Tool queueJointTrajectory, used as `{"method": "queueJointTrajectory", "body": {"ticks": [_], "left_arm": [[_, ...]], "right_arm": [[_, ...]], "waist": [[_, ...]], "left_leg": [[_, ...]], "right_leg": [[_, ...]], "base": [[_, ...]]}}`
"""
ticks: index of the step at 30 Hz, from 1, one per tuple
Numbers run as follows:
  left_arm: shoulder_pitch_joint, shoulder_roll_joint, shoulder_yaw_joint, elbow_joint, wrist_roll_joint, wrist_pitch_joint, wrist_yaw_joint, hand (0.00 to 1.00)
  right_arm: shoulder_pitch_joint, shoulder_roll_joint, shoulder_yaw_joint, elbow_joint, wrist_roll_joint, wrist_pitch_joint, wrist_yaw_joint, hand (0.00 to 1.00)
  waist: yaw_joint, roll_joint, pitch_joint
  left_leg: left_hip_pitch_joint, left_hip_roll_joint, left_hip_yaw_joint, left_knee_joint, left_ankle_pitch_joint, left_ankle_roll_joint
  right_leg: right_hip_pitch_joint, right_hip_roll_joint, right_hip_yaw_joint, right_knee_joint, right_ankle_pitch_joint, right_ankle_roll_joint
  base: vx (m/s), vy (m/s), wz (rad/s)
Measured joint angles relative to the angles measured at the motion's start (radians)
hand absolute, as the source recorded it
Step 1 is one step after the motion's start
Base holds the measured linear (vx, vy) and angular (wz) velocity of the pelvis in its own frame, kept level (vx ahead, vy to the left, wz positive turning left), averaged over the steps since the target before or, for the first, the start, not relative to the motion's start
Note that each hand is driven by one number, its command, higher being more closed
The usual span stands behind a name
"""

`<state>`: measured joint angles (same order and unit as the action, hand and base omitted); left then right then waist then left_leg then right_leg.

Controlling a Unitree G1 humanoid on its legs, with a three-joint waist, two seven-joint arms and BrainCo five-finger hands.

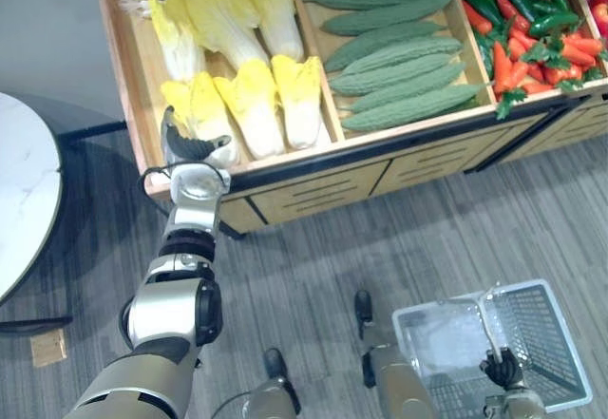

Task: Pick vegetable in the basket

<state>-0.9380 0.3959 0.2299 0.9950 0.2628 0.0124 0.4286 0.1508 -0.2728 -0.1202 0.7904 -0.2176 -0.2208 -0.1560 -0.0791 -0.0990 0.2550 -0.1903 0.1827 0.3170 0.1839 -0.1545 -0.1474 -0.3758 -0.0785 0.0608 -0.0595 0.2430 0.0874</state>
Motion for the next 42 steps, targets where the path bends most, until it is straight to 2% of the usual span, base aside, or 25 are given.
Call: {"method": "queueJointTrajectory", "body": {"ticks": [5, 10, 13, 17, 21, 31, 42], "left_arm": [[0.004, 0.006, 0.000, -0.001, 0.027, -0.001, -0.002, 0.00], [0.027, 0.004, 0.003, -0.023, 0.025, -0.002, 0.001, 0.00], [0.035, -0.010, 0.035, -0.040, -0.026, -0.007, 0.035, 0.00], [0.035, -0.058, 0.102, -0.047, -0.176, -0.015, 0.087, 0.00], [0.035, -0.108, 0.125, -0.060, -0.222, -0.023, 0.116, 0.00], [0.026, -0.191, 0.128, -0.060, -0.223, -0.027, 0.124, 0.00], [-0.004, -0.194, 0.131, -0.058, -0.222, -0.030, 0.153, 0.00]], "right_arm": [[0.000, -0.003, 0.000, 0.000, 0.000, 0.000, 0.008, 1.00], [0.000, -0.005, -0.010, 0.001, 0.000, 0.000, 0.009, 1.00], [0.000, -0.004, -0.021, 0.002, 0.000, 0.000, 0.010, 1.00], [0.000, -0.004, -0.021, 0.002, -0.001, 0.001, 0.010, 1.00], [0.002, -0.004, -0.020, 0.001, -0.001, 0.003, 0.010, 1.00], [0.003, -0.004, -0.019, 0.000, 0.002, 0.004, 0.010, 1.00], [0.004, -0.004, -0.018, -0.011, 0.025, 0.004, 0.004, 1.00]], "waist": [[0.003, 0.003, 0.001], [0.000, 0.017, 0.008], [0.000, 0.022, 0.009], [0.001, 0.022, 0.009], [0.000, 0.024, 0.010], [-0.002, 0.026, 0.011], [0.001, 0.028, 0.011]], "left_leg": [[-0.001, 0.007, -0.003, 0.014, -0.008, 0.000], [0.001, 0.008, -0.002, 0.015, -0.008, 0.000], [0.003, 0.008, -0.001, 0.014, -0.008, 0.000], [0.010, 0.005, -0.001, 0.012, -0.007, 0.000], [0.023, 0.005, 0.000, 0.009, -0.008, -0.001], [0.024, 0.007, 0.012, 0.003, -0.009, -0.002], [0.012, 0.004, 0.033, -0.010, -0.009, -0.003]], "right_leg": [[0.006, 0.004, 0.000, 0.000, 0.000, 0.000], [0.013, 0.005, -0.002, 0.000, -0.002, -0.002], [0.013, 0.006, -0.002, -0.001, -0.002, -0.002], [0.018, 0.004, -0.001, -0.003, -0.002, -0.002], [0.033, 0.005, 0.000, -0.010, -0.002, -0.003], [0.027, 0.009, 0.005, -0.016, -0.002, -0.003], [-0.006, 0.013, 0.023, -0.018, -0.001, -0.005]], "base": [[-0.02, -0.010, 0.00], [0.00, -0.002, -0.01], [0.00, 0.000, 0.00], [0.00, 0.000, 0.00], [0.00, 0.000, 0.00], [0.00, -0.003, -0.01], [0.01, -0.010, -0.05]]}}
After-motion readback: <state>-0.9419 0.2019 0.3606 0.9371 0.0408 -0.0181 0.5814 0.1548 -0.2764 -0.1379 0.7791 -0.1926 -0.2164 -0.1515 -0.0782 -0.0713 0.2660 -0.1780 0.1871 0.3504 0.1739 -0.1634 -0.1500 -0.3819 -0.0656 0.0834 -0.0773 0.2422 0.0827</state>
